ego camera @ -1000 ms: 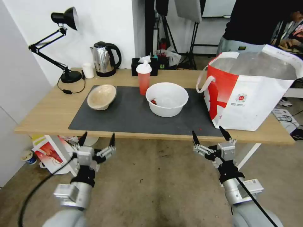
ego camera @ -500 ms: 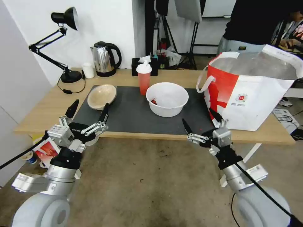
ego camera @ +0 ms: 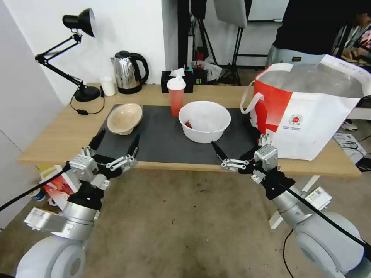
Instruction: Pick up the trash from the table and place it into the takeout bag.
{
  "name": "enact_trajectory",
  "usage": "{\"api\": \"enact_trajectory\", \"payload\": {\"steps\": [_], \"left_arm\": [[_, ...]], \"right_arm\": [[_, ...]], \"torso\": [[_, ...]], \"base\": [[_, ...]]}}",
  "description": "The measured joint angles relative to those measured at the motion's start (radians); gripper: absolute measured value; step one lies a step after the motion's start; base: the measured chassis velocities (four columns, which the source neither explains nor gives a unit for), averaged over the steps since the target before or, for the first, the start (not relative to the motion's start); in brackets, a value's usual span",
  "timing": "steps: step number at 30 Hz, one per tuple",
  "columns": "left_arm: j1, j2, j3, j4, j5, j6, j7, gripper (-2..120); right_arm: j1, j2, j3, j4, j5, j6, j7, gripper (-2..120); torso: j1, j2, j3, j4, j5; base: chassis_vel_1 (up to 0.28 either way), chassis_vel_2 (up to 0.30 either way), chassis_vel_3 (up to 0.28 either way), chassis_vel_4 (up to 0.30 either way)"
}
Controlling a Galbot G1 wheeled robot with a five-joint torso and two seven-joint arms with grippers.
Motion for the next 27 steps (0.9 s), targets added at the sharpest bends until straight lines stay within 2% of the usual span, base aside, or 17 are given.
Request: {"api": "enact_trajectory", "payload": {"steps": [10,18,27], "left_arm": [[0.004,0.004,0.013,0.049,0.005,0.013,-0.001,100],[0.014,0.004,0.013,0.064,0.025,0.021,-0.006,100],[0.022,0.000,0.014,0.072,0.033,0.023,-0.027,100]], "right_arm": [[-0.019,0.010,0.008,0.005,-0.023,-0.046,0.061,100],[-0.083,0.035,-0.016,0.032,-0.030,-0.156,0.226,100],[-0.156,0.068,-0.050,0.043,-0.030,-0.171,0.304,100]], "torso": [[0.000,0.000,0.000,0.0000,-0.0002],[0.000,0.000,0.000,0.0001,-0.0001],[0.000,0.000,0.000,0.0001,-0.0001]], "base": [[0.000,0.000,0.000,0.000],[0.000,0.000,0.000,0.000],[0.000,0.000,0.000,0.000]]}}
